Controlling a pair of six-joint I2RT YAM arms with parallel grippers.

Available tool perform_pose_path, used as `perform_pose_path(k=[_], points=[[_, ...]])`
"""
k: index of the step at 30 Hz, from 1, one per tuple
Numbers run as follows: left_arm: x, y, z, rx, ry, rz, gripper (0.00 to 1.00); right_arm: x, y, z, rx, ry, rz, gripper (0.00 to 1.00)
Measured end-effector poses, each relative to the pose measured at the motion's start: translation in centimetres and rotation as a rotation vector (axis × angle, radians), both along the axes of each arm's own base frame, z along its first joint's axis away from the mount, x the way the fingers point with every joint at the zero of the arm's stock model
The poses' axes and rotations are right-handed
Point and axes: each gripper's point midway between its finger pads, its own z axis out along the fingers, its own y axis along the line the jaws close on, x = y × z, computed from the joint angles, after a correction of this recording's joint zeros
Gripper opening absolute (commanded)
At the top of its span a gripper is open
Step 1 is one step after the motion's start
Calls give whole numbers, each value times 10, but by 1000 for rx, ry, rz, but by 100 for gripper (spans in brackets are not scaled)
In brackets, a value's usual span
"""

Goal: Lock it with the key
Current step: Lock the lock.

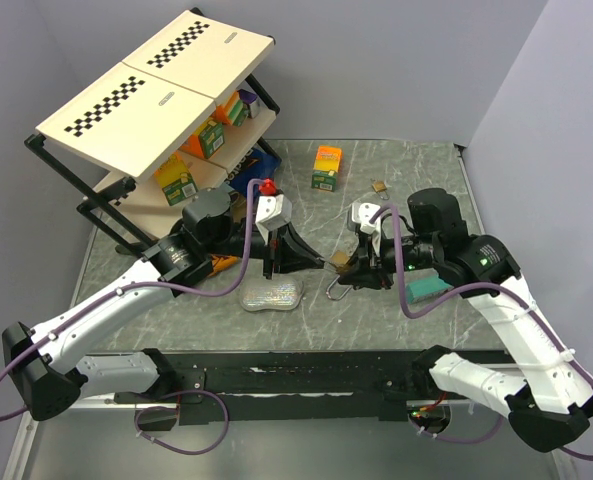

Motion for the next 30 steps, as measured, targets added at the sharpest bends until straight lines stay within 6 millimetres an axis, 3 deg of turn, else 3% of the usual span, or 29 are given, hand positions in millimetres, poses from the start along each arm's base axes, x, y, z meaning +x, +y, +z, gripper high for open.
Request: perform_pose_path(k=[30], points=[[4, -17, -6, -18, -17, -51, 1, 3, -1, -6, -23, 100, -45, 0]])
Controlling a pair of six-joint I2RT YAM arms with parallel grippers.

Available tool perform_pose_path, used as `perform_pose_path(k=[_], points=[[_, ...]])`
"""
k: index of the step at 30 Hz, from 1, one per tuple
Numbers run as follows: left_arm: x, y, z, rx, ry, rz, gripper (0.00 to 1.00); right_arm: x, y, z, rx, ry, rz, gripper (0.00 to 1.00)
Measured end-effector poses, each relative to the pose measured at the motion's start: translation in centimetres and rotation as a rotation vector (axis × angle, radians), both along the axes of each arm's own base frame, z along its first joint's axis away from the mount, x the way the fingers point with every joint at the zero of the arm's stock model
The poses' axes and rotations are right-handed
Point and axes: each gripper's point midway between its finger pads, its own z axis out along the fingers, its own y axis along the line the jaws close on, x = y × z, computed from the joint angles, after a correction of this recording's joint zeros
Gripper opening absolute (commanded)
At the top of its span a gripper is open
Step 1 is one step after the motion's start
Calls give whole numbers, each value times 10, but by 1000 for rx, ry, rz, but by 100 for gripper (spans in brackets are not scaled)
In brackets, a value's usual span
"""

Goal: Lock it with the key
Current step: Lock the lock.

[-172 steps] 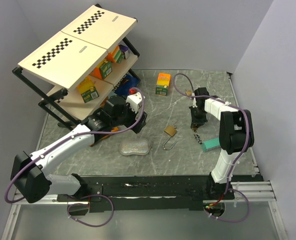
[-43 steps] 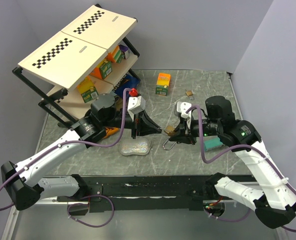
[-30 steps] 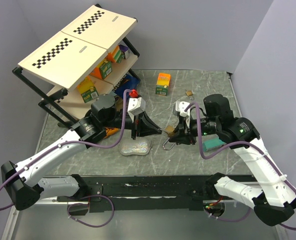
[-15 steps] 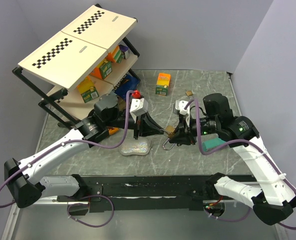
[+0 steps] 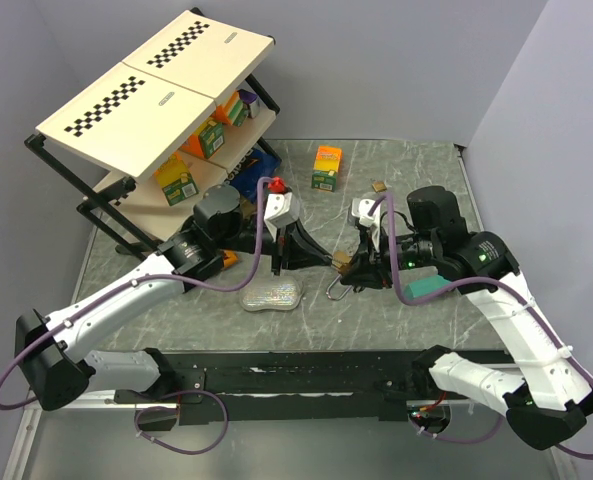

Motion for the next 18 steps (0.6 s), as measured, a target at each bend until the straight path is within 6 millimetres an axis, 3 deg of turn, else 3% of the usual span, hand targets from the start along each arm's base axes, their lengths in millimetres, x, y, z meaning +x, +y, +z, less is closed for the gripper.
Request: perform_pose_path(k=[4, 7, 8, 13, 18], points=[[7, 2, -1, 4, 7, 15, 1, 3, -1, 0, -5, -8, -10, 0], [16, 5, -4, 15, 13, 36, 1, 9, -1, -2, -8, -9, -19, 25], [21, 7, -6, 22, 16, 49, 1, 13, -1, -3, -7, -7, -28, 45], [42, 18, -9, 53, 33, 112, 1, 31, -10, 5, 28, -50, -83, 76], [59, 30, -15, 89, 63, 175, 1, 38, -26, 4, 25, -74, -128, 76]])
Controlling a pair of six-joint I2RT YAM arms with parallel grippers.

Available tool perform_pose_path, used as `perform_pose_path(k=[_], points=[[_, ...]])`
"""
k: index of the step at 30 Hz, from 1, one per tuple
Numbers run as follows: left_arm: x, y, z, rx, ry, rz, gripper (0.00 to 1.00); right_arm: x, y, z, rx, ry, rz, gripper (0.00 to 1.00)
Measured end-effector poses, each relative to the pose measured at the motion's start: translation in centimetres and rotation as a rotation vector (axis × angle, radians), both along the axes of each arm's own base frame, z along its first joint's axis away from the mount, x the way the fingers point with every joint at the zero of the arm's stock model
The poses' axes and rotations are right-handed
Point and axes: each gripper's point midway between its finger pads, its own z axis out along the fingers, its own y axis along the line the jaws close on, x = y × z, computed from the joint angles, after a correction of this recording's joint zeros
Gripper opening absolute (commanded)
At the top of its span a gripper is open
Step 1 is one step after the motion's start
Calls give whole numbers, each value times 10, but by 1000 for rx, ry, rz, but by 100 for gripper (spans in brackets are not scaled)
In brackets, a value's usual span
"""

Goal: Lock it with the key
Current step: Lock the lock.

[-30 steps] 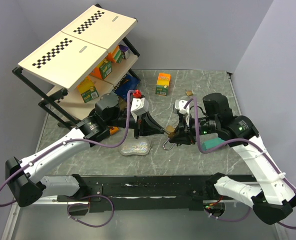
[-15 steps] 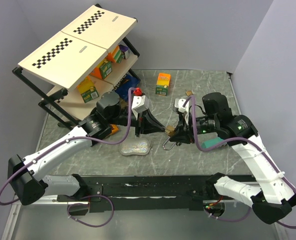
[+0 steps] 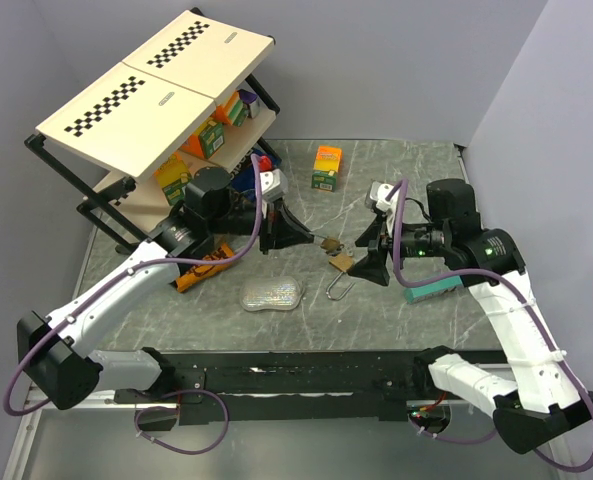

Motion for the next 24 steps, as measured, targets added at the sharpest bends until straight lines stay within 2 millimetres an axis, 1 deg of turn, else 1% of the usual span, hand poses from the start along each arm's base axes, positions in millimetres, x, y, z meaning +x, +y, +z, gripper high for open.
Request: perform_pose_path(k=[6, 11, 14, 15, 17, 21, 24], points=[[-3, 1, 4, -2, 2, -18, 1, 3, -5, -1, -7, -12, -10, 72], [-13, 2, 4, 7, 2, -67, 1, 0, -1, 4, 20, -32, 30, 66], [-19, 1, 5, 13, -10, -96, 1, -3, 2, 9, 47, -47, 57, 61], [-20, 0, 5, 14, -14, -102, 1, -4, 3, 11, 53, -50, 64, 55], [-24, -2, 6, 14, -25, -118, 1, -7, 5, 12, 67, -46, 82, 48], [-31, -5, 6, 13, -27, -143, 1, -11, 8, 11, 82, -26, 104, 40], [-32, -5, 7, 12, -26, -146, 1, -14, 11, 10, 88, -16, 126, 38]])
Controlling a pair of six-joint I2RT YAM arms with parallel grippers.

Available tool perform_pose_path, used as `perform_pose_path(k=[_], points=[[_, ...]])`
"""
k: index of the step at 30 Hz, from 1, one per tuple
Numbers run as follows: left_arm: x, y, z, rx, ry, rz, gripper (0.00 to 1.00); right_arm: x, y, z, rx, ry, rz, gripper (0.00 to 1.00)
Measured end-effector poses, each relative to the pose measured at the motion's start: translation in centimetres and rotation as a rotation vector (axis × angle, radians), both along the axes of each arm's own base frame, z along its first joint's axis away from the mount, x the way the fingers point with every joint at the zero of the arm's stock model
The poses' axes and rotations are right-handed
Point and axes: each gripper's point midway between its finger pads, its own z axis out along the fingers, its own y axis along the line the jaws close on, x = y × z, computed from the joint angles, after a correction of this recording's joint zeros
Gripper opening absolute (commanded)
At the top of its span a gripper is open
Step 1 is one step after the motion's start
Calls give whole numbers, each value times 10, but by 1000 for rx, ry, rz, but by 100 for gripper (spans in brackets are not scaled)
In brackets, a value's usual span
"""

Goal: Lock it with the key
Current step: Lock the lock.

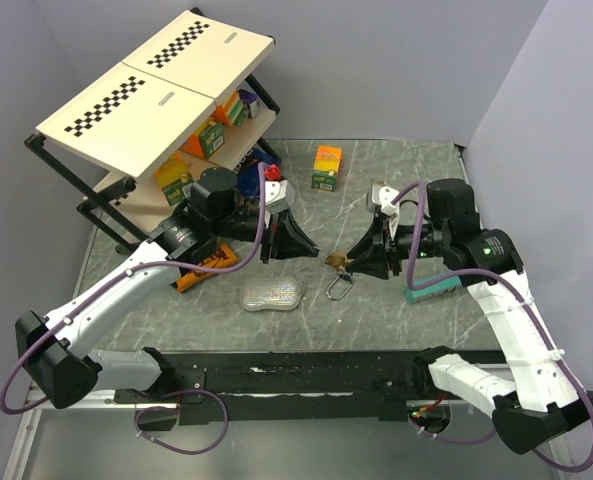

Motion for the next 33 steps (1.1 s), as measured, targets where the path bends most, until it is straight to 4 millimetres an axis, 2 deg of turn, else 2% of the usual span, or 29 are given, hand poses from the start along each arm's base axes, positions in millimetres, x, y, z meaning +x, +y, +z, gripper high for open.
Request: perform_pose_path(k=[4, 10, 13, 14, 17, 26, 30, 33], points=[[0, 0, 0, 0, 0, 1, 1, -5, 3, -8, -7, 19, 26, 36], [0, 0, 0, 0, 4, 1, 1, -5, 4, -16, -21, 33, 38, 26], [0, 0, 0, 0, 4, 1, 1, -4, 5, -17, -25, 33, 38, 17], [0, 0, 0, 0, 4, 0, 1, -3, 5, -17, -26, 32, 36, 9], [-1, 0, 0, 0, 5, -2, 1, -1, 4, -18, -32, 29, 29, 0], [12, 8, 2, -5, 41, 35, 1, 5, -2, -24, -63, 2, 8, 0], [33, 16, 12, -27, 15, 94, 1, 3, -13, -40, -96, 57, -18, 0], [42, 19, 20, -41, -6, 119, 1, 10, -24, -48, -109, 91, -70, 0]])
